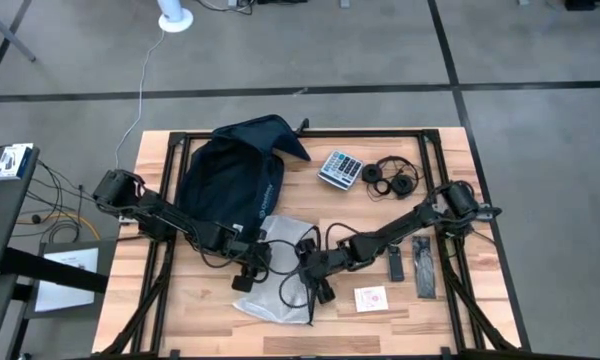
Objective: Unpack backpack
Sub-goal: Remove the black pen from the white zip bag
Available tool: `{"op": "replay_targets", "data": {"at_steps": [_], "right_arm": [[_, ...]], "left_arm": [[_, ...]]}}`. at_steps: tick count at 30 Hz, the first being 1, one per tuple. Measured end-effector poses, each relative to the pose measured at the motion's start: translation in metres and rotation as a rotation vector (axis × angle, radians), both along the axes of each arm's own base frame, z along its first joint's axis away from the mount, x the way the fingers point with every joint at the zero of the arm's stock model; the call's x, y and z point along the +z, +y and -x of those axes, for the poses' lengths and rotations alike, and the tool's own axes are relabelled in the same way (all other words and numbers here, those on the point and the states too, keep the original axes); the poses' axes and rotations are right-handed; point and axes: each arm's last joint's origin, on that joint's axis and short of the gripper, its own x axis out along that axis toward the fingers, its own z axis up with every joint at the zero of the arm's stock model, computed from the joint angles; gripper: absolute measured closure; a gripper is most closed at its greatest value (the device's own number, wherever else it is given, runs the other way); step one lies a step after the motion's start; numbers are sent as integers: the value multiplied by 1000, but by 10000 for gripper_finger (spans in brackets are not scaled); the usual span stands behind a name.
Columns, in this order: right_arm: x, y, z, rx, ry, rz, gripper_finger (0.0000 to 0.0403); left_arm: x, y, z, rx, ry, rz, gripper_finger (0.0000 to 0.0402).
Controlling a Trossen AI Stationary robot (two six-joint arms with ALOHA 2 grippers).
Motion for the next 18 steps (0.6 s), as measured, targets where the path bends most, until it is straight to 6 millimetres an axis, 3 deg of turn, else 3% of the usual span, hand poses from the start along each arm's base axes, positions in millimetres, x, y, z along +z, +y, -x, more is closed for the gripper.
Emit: {"op": "replay_targets", "data": {"at_steps": [6,14,18], "right_arm": [[-10,-12,-4,-2,59,-73,187],[-37,5,-3,32,120,-92,190],[-38,8,-2,-17,119,-92,228]], "left_arm": [[0,0,0,0,1,0,295],[0,0,0,15,4,10,295],[0,0,0,16,4,11,295]]}}
